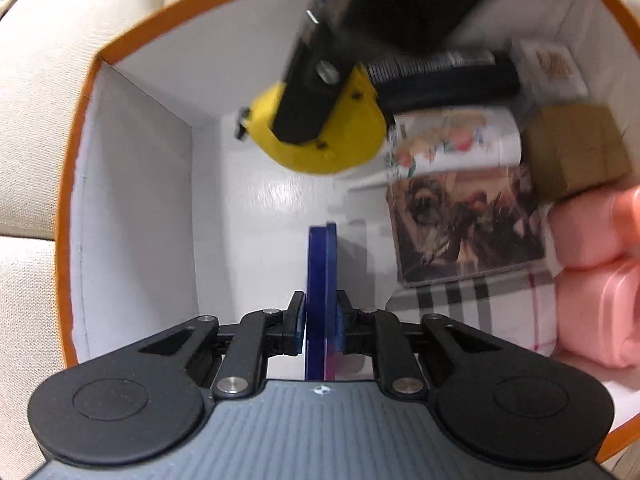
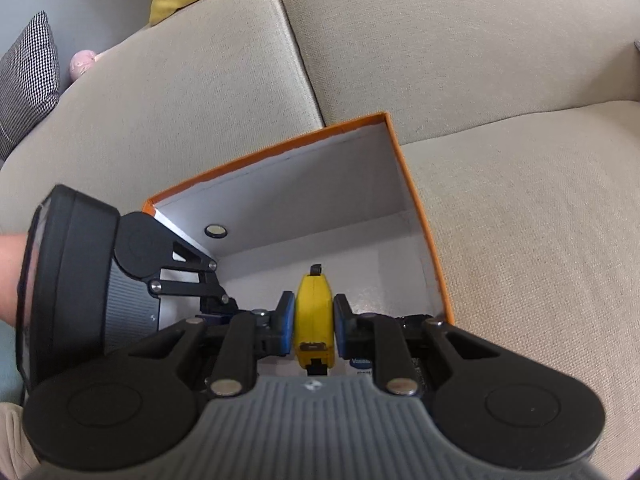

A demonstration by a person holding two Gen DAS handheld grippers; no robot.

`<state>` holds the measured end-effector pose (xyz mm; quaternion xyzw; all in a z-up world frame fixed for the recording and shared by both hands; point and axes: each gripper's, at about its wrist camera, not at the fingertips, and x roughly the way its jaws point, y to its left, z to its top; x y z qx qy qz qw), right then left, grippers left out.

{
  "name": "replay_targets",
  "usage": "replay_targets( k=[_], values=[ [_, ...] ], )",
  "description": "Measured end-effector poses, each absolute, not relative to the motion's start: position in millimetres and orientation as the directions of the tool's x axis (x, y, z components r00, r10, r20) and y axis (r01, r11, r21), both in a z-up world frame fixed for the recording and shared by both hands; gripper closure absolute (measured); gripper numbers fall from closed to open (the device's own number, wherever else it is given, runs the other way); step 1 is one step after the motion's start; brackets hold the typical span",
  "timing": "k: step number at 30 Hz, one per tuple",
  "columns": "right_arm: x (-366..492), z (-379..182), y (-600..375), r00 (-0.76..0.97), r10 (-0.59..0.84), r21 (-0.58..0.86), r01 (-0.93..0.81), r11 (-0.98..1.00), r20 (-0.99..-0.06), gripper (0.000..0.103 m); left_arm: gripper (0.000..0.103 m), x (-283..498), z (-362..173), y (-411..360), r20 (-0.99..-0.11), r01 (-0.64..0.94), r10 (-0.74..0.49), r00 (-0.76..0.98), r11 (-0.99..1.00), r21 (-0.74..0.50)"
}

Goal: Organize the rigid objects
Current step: 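Lower the tin and tape measure into the box and open both tools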

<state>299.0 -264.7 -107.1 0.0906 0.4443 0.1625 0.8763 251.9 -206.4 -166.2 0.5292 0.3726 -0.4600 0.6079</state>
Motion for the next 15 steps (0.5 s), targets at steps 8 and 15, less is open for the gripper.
replay_targets(
  k=[8,15],
  values=[
    [305,-109,-259,0.54,0.353,0.283,-0.211,0.936,-0.764,0.083,0.068,256,-148,-193,-0.963,0.971,-0.196,0.187,0.188,0.15],
    [316,-114,-251,0.523,0.351,0.279,-0.214,0.936,-0.776,0.083,0.068,271,-145,-185,-0.964,0.917,-0.237,0.12,0.398,0.017]
  ],
)
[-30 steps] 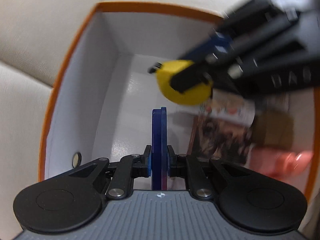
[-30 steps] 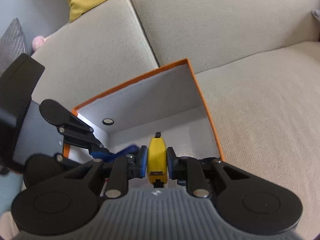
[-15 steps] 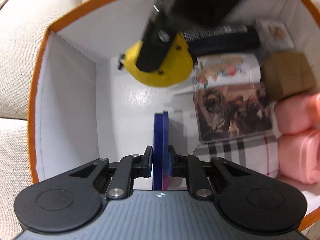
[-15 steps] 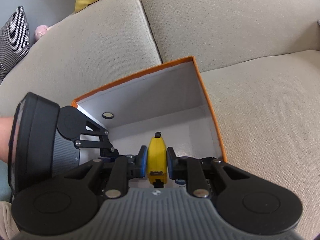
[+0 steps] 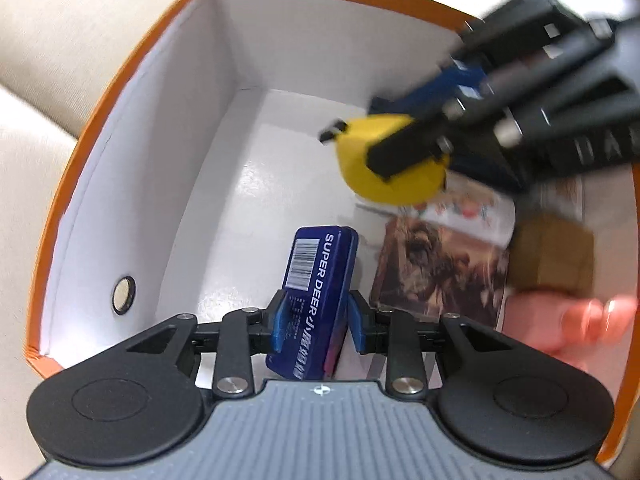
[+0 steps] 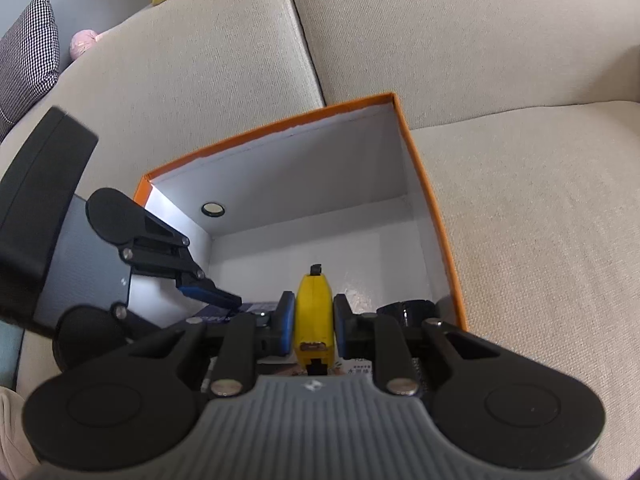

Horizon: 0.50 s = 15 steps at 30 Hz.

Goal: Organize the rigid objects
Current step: 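Lower the tin and tape measure into the box and open both tools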

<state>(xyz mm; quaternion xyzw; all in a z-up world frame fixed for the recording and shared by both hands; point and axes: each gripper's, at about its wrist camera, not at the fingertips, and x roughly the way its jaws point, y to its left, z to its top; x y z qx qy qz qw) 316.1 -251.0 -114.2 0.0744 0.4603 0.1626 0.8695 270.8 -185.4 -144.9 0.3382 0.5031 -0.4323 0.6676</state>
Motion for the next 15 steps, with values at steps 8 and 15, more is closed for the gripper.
replay_targets(
  k=[8,15],
  values=[
    [326,-123,-247,0.507,0.361,0.315,-0.177,0.932,-0.783,0.083,0.064,250,-142,-190,-0.971,0.956,-0.177,0.16,0.274,0.107],
    [340,-132,-241,0.495,0.369,0.347,-0.139,0.927,-0.787,0.082,0.049,247,-135,-181,-0.971,0.951,-0.182,0.153,0.296,0.095]
  ],
)
